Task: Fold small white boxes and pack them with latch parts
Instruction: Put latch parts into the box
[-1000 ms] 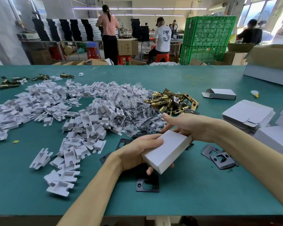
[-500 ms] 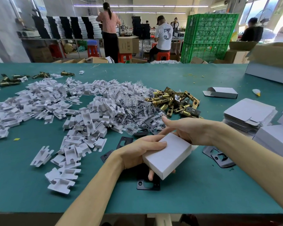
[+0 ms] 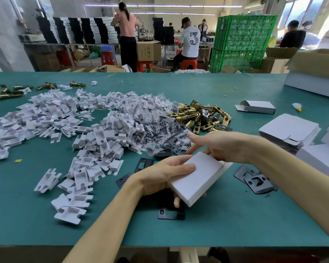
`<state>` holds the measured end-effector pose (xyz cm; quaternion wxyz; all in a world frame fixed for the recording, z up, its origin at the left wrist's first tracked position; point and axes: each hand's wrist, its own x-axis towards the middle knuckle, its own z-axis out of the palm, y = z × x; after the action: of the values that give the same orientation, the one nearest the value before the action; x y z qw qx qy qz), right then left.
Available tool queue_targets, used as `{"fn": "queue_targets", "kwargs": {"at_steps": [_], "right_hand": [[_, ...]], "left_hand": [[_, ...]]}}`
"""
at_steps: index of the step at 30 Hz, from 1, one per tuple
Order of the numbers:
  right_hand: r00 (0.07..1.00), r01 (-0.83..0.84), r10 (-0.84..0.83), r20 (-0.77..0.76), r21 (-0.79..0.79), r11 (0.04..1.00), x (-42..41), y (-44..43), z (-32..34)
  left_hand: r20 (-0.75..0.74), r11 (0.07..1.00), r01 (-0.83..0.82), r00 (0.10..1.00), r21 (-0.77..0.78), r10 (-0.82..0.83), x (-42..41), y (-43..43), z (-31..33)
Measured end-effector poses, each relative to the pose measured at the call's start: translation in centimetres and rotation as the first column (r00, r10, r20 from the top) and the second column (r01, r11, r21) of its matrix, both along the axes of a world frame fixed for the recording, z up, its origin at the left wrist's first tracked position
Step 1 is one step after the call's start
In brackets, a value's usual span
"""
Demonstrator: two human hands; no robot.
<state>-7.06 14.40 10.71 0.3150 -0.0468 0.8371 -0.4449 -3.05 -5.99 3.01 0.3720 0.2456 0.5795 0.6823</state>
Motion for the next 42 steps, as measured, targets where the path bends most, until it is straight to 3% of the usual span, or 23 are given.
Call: {"fn": "queue_targets", "kwargs": {"at_steps": [3, 9, 23, 30, 34, 37, 40, 42], "right_hand": [[0.995, -0.073, 0.072, 0.068, 0.005, 0.997, 0.3, 0.0, 0.5], [0.988, -0.107, 0.115, 0.105, -0.083, 0.991, 0.9, 0.5, -0.2], [0.993, 0.033, -0.020, 0.112, -0.115, 0.993, 0.4, 2.0, 0.3], [0.965, 0.122, -0.127, -0.230, -0.037, 0.992, 0.0, 2.9, 1.2], [0.897, 0.230, -0.267, -0.351, -0.144, 0.963, -0.1, 3.1, 1.7], [0.790, 0.365, -0.502, -0.352, -0.388, 0.846, -0.4, 2.8, 2.1], [0.697, 0.367, -0.609, -0.379, -0.540, 0.757, -0.5, 1.1, 2.4], [0.705, 0.325, -0.595, -0.385, -0.570, 0.754, -0.5, -0.4, 2.1]], "left_hand": [[-0.008, 0.999, 0.045, 0.999, -0.012, -0.045, 0.2, 0.0, 0.0], [-0.084, 0.996, -0.023, 0.996, -0.087, 0.016, 0.3, 0.3, 0.2], [-0.064, 0.997, -0.047, 0.997, -0.068, 0.042, 0.4, 0.6, 0.4], [-0.039, 0.998, -0.061, 0.997, -0.001, 0.061, 0.0, 0.5, 0.1], [-0.022, 0.994, -0.091, 0.995, 0.064, 0.093, -0.3, 0.2, 0.0], [0.009, 0.981, -0.180, 0.984, 0.075, 0.179, -0.5, 0.1, -0.1], [0.039, 0.962, -0.261, 0.965, 0.078, 0.258, -0.7, 0.2, -0.2], [0.052, 0.957, -0.279, 0.960, 0.075, 0.276, -0.7, 0.3, -0.1]]}}
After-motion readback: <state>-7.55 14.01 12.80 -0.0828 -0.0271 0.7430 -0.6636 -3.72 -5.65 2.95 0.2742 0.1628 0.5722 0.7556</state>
